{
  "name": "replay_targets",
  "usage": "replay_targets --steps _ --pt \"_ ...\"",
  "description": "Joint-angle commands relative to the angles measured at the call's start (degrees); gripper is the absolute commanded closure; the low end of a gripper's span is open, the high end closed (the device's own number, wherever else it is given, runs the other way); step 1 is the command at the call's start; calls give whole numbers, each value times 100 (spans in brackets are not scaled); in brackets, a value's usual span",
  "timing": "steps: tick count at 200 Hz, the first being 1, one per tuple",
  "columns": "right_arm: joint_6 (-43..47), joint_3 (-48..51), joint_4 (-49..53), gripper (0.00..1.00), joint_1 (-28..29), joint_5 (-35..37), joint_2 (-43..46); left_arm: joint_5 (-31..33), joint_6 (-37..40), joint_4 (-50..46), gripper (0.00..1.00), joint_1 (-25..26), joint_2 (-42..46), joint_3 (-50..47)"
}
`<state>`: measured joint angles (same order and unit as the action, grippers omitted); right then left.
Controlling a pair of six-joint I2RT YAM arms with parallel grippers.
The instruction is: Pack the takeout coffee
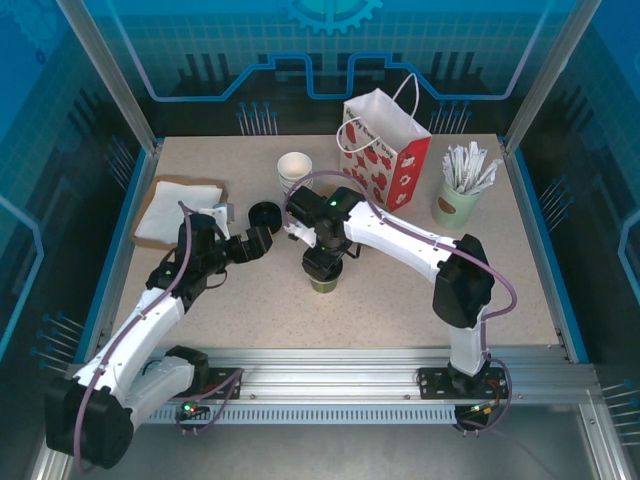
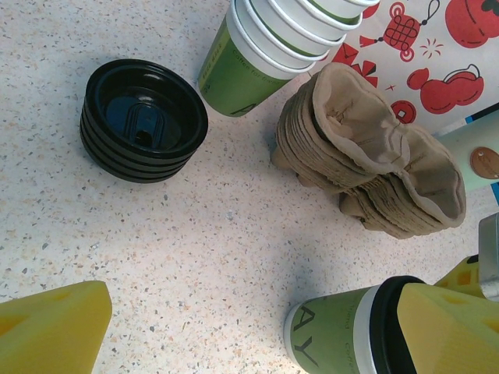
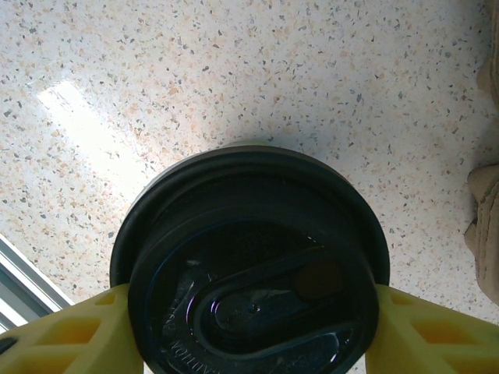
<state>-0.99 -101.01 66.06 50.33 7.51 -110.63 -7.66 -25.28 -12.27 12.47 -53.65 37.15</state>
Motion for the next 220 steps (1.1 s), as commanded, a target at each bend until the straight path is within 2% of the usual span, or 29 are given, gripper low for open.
replay_targets --steps 1,153,220 --pt "95 -135 257 43 93 -26 -132 72 128 6 4 -22 91 -60" --pt "46 -191 153 40 90 -273 -85 19 88 81 4 -17 91 -113" --pt "-18 -188 179 40 86 -123 -36 -16 84 85 4 -17 100 -120"
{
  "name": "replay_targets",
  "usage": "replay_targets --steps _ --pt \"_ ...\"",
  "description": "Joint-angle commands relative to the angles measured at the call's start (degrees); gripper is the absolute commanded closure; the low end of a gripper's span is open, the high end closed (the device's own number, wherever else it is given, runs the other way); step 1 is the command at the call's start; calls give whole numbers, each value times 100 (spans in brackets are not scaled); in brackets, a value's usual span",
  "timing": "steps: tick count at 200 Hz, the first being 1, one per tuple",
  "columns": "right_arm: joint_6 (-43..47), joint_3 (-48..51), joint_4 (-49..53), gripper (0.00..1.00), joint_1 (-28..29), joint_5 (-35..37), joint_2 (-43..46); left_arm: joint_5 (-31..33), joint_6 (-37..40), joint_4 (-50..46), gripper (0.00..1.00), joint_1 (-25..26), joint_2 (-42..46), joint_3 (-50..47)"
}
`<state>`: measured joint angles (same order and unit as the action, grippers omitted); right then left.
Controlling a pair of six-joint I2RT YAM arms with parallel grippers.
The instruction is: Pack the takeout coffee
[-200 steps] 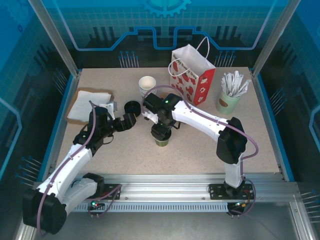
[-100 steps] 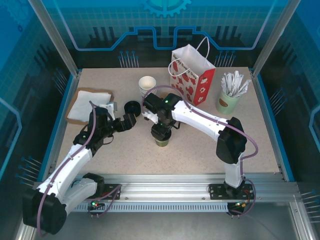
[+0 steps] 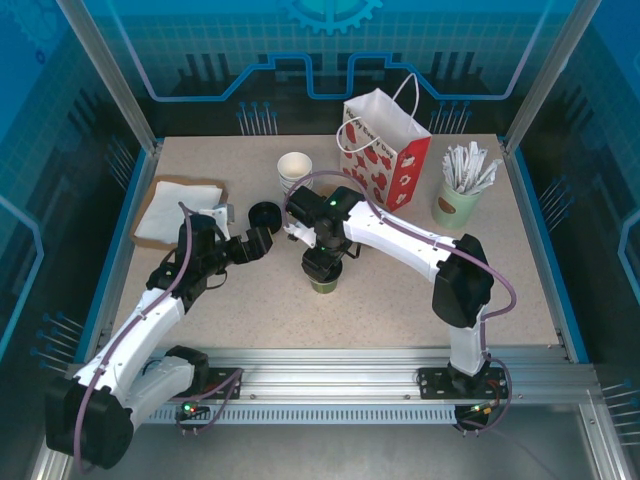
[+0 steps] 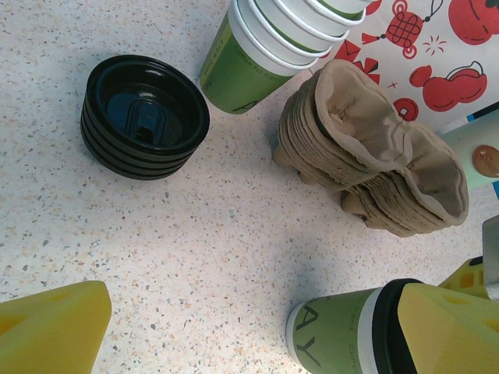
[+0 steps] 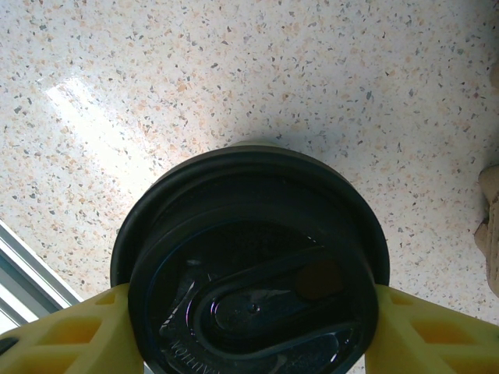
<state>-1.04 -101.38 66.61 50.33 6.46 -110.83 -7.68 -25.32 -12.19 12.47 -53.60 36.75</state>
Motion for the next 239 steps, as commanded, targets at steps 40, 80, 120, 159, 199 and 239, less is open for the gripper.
replay_targets --steps 40,80,120,159,199,239 --pt "-58 -42 80 38 90 -4 -68 -16 89 85 4 -21 96 -85" --pt "-95 12 70 37 94 -48 -120 -21 87 80 4 -21 89 -89" --pt "-93 101 80 37 98 -95 -159 -46 70 102 3 -17 72 -81" --pt "-116 184 81 38 93 -66 -190 -90 40 102 4 -16 43 -71" --pt "-112 237 128 40 91 52 -326 -102 53 94 3 -16 16 -54" --pt "-116 384 140 44 85 129 -438 -111 53 66 4 -17 17 -63"
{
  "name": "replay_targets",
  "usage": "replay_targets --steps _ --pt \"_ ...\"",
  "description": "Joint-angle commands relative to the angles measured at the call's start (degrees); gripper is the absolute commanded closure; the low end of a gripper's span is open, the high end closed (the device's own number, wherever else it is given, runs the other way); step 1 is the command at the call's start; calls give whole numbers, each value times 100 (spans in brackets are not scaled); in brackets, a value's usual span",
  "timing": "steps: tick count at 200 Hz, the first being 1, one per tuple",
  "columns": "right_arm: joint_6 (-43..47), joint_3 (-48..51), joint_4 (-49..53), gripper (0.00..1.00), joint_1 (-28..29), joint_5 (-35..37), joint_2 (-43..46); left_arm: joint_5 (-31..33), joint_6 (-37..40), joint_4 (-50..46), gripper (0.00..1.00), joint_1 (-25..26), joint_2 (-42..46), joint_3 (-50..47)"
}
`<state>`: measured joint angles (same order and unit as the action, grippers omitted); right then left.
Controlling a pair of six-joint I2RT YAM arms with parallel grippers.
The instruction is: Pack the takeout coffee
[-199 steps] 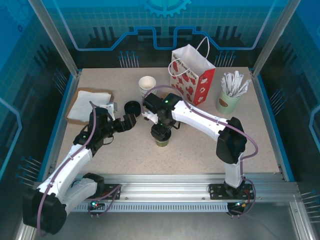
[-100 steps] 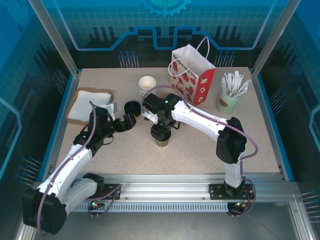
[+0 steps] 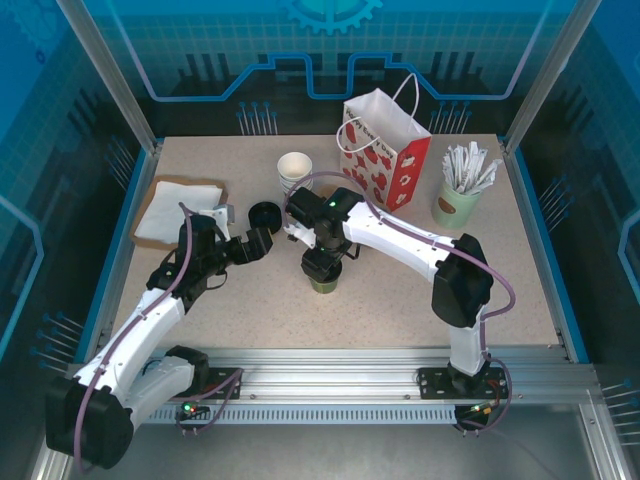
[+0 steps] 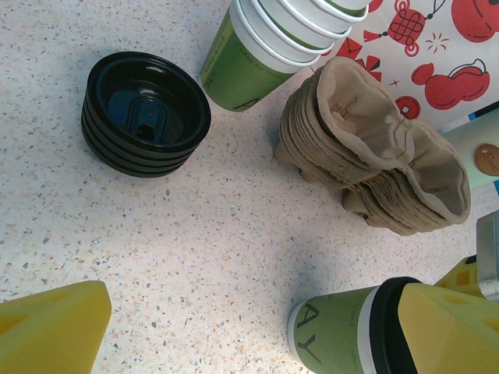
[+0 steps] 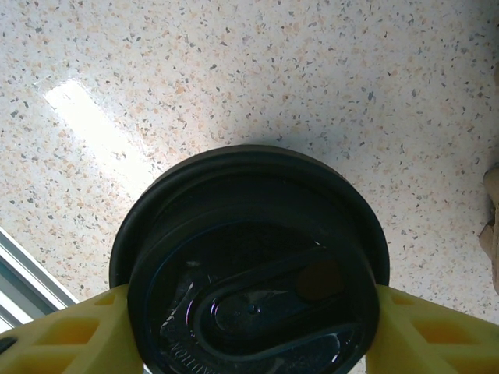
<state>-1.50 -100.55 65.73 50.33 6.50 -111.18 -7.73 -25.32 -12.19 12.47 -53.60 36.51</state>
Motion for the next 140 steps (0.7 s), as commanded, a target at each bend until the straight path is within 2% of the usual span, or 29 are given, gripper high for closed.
replay_targets --steps 1,39,90,140 --pt "-65 309 229 44 84 124 -413 -106 53 66 3 -17 17 -39" --pt "-87 684 131 47 97 116 -450 93 -13 -70 4 -23 17 -104" --pt "-70 915 -42 49 118 59 -682 34 -136 40 5 14 -45 -241" --pt "-67 638 -185 46 59 -100 -219 31 -174 62 5 79 -54 -260"
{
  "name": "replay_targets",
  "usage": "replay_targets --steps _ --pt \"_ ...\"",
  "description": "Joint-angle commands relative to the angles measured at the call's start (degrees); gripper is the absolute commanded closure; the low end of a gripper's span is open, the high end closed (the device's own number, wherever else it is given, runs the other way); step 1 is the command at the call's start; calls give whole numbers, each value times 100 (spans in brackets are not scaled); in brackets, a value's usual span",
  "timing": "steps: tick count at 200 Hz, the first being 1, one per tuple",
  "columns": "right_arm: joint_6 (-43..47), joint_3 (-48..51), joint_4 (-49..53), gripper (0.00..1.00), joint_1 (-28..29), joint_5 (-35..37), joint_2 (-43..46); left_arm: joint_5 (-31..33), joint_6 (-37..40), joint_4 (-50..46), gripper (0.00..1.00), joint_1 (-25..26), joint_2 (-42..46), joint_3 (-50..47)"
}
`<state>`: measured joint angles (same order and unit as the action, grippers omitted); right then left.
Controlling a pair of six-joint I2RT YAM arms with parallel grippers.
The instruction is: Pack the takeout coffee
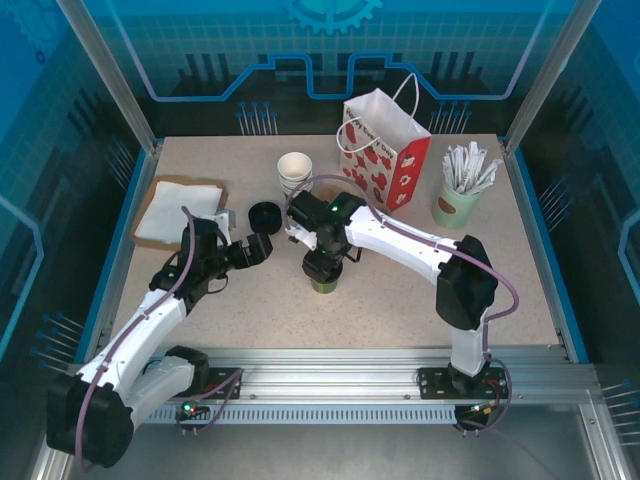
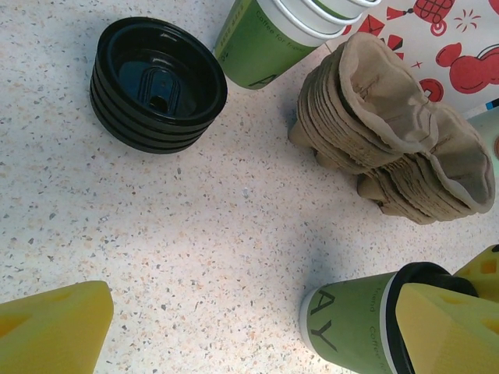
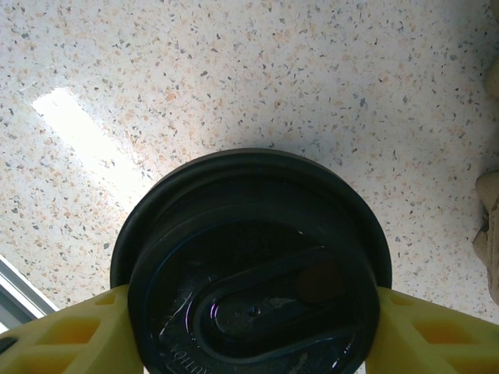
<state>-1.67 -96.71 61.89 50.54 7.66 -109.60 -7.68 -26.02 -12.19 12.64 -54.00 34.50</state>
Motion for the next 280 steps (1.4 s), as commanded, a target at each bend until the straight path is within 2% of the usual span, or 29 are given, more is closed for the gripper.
replay_targets --steps 1,71,136,159,187,211,242,280 --pt "-51 242 200 46 36 -214 -373 28 -100 60 5 58 -14 -58" --pt "-12 -210 245 29 26 -270 -201 49 -80 45 5 142 3 -27" --pt "25 -385 324 23 28 -169 -93 18 -96 70 5 220 -16 -13" --pt "27 -394 335 22 30 -134 -57 -241 -164 197 8 253 -23 -112" --pt "52 -362 298 21 47 -134 -44 -1000 -415 643 13 273 -172 -334" --pt "45 -323 256 21 46 -134 -62 -1605 -878 1237 23 282 -448 -559" --pt "24 -305 184 21 52 -225 -58 -1997 -1230 1835 35 422 -826 -680" --pt "18 -306 192 21 52 -208 -62 -2301 -1519 2509 42 689 -1317 -742"
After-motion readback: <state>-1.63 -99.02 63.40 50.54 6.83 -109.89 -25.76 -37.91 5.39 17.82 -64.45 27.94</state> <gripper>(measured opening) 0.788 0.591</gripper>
